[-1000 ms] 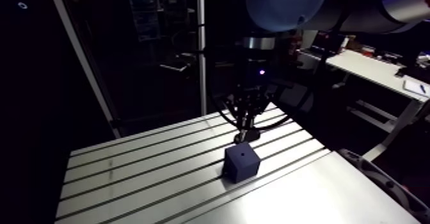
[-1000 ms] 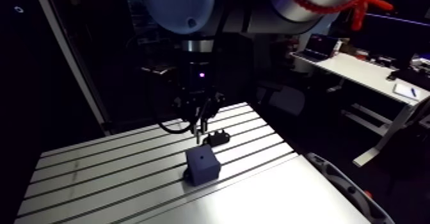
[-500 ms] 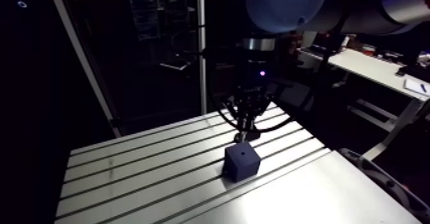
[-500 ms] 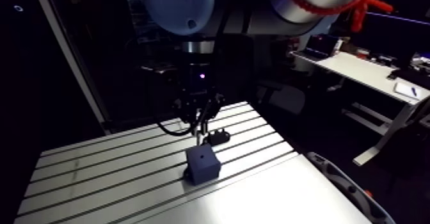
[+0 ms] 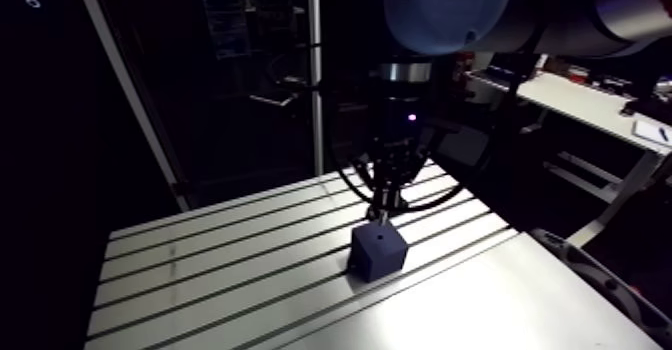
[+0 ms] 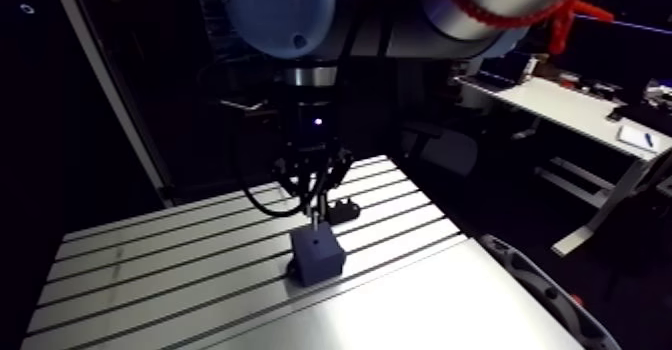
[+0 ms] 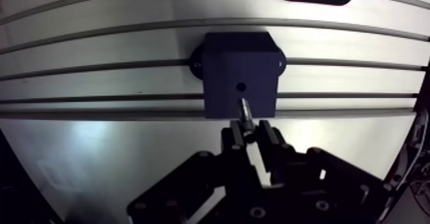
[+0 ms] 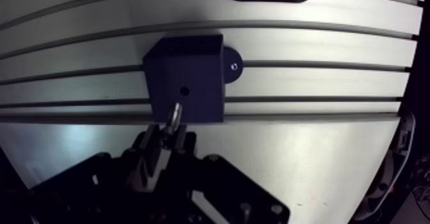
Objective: Pick up the M10 bolt and insert it into the hole until fully seated.
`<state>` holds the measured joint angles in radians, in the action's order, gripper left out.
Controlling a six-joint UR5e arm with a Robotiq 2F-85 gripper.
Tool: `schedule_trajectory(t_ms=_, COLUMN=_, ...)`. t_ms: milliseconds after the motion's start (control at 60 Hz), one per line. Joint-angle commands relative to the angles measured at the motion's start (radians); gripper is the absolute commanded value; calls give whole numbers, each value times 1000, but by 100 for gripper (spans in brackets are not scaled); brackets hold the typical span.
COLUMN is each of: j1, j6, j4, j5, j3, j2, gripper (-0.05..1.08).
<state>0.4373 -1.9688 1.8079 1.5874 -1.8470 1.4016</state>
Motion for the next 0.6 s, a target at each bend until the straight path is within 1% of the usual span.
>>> schedule_trajectory(t_ms=17, j1=0, j6=1, j4=1, j5=7, j3=-10, j2=-2, gripper=108)
schedule_trajectory(t_ms=233, j1=0, j6=1, j4=3, j5=10, j3=-11, j2=-2, gripper=108)
schedule_trajectory(t_ms=450, j1=0, j6=4, j4=7, j5=13, j3=-12, j2=-19, gripper=108)
schedule_trajectory(t_ms=600, j1=0, j6=0, j4=54, j5=15, j3=-18, j2=-25, gripper=108)
